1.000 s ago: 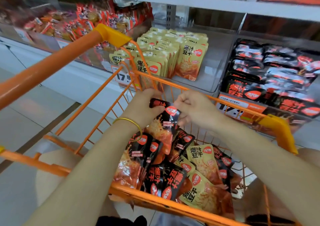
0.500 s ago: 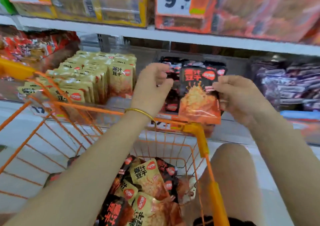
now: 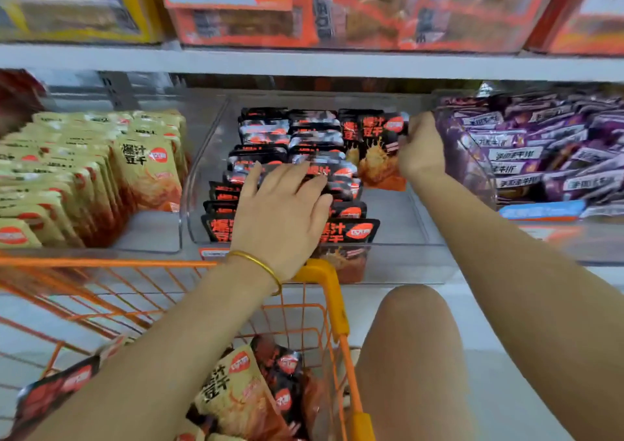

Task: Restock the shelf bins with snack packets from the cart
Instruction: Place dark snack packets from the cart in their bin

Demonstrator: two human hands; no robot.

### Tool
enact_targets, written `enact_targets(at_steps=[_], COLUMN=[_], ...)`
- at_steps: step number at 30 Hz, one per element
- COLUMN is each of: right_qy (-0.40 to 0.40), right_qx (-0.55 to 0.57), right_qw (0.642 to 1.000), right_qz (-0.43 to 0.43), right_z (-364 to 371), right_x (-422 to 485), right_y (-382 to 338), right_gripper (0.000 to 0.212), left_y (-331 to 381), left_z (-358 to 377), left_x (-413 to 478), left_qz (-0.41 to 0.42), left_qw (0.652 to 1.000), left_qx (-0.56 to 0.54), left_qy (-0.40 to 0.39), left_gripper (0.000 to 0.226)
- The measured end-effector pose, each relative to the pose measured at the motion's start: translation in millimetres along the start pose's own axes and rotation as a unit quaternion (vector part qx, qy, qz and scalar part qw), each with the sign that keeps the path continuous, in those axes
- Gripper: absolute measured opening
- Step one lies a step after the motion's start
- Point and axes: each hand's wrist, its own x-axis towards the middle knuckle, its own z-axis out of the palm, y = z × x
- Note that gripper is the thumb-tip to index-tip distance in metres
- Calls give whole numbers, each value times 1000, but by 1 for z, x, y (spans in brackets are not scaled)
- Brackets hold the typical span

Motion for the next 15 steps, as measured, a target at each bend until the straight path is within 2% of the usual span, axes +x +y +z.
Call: enact_targets(at_steps=[5, 11, 13, 15], right_qy=[-36, -26, -13, 8], right_qx=[0, 37, 10, 0], right_qw=[997, 992, 992, 994], right_qz=[72, 121, 122, 112], right_z=[23, 42, 45, 43], right_x=[-1, 4, 4, 4], right_y=[0, -8, -10, -11], right_gripper=[17, 9, 23, 28], left_y=[0, -1, -2, -2], left_z=[3, 3, 4, 4], left_x=[1, 1, 2, 2], left_qz=[1, 2, 4, 5], left_qw=[1000, 1000, 1000, 1000], left_qx=[-2, -7, -9, -9], left_qy=[6, 8, 17, 17], left_gripper=[48, 48, 47, 47])
